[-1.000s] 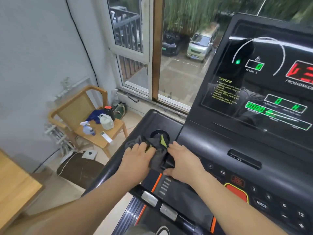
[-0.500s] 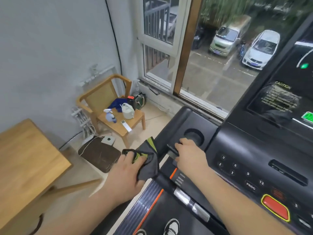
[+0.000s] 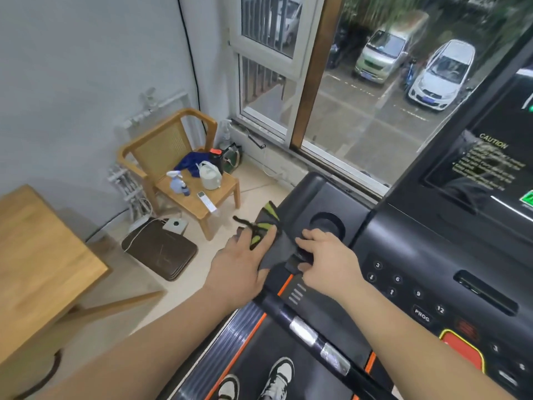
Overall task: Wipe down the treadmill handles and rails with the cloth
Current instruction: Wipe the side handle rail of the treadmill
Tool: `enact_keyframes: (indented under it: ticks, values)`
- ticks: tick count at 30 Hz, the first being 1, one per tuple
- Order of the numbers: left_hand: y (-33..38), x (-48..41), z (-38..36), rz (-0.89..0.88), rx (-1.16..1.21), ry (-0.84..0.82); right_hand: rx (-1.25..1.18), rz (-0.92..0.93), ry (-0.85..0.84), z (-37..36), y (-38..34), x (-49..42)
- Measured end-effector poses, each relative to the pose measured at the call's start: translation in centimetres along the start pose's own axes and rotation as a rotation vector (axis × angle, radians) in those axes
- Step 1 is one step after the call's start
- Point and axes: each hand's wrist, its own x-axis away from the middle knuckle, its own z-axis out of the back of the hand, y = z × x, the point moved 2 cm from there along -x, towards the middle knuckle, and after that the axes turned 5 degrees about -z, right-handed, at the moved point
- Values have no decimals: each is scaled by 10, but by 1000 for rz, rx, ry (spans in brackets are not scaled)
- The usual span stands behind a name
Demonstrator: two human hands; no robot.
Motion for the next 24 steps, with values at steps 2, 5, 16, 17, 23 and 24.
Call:
enact_keyframes:
  ticks: [2, 5, 16, 17, 23, 24]
  values:
    - [-3, 14, -5, -36, -35, 12, -57, 9, -16, -2, 4, 1]
    - [-3, -17, -2, 18, -16, -11, -61, 23, -24, -2, 7, -2]
    - [57, -17, -29, -320, -62, 172, -288, -40, 287, 0, 55, 44]
    - [65, -18, -33, -386, -42, 169, -302, -22, 316, -3, 57, 47]
    - [87, -59, -14, -435, 55, 124, -432, -114, 354, 0, 47, 50]
    - [90, -52, -13, -398, 130, 162, -434, -139, 330, 0, 47, 51]
